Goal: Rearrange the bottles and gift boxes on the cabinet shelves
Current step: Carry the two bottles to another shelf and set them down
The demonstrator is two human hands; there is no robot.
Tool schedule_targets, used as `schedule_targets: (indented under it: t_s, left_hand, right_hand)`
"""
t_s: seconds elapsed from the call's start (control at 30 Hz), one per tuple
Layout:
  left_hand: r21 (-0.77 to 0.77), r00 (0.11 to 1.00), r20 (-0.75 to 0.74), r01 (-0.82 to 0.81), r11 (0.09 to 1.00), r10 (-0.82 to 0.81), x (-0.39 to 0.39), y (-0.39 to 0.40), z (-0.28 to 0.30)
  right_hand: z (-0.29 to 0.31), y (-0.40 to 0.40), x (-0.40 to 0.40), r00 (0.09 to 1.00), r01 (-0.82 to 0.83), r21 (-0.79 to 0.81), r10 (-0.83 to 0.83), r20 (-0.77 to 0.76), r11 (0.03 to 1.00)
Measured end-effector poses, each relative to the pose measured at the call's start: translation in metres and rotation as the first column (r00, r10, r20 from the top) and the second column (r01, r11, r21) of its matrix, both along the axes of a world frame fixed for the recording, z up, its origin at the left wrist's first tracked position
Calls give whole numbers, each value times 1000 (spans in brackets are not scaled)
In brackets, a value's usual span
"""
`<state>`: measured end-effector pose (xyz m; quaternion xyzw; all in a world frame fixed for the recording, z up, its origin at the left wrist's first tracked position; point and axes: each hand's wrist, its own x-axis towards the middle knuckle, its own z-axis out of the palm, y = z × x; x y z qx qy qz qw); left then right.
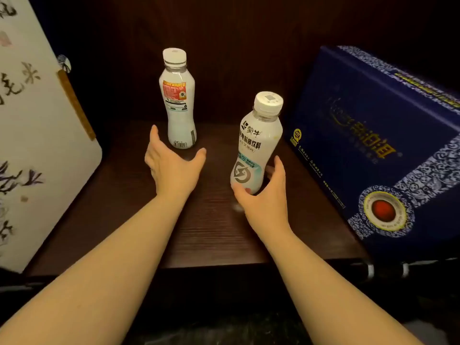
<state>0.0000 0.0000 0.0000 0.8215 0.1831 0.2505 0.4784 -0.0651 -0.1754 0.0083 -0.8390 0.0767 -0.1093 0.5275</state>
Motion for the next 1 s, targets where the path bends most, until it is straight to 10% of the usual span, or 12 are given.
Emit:
schedule_targets:
  t_s: [1.0]
  left_hand:
    - [-21, 982, -16, 190, 981, -191, -12, -20, 2]
  right_hand:
    - [2, -15, -31, 999, 31, 86, -34, 39, 996]
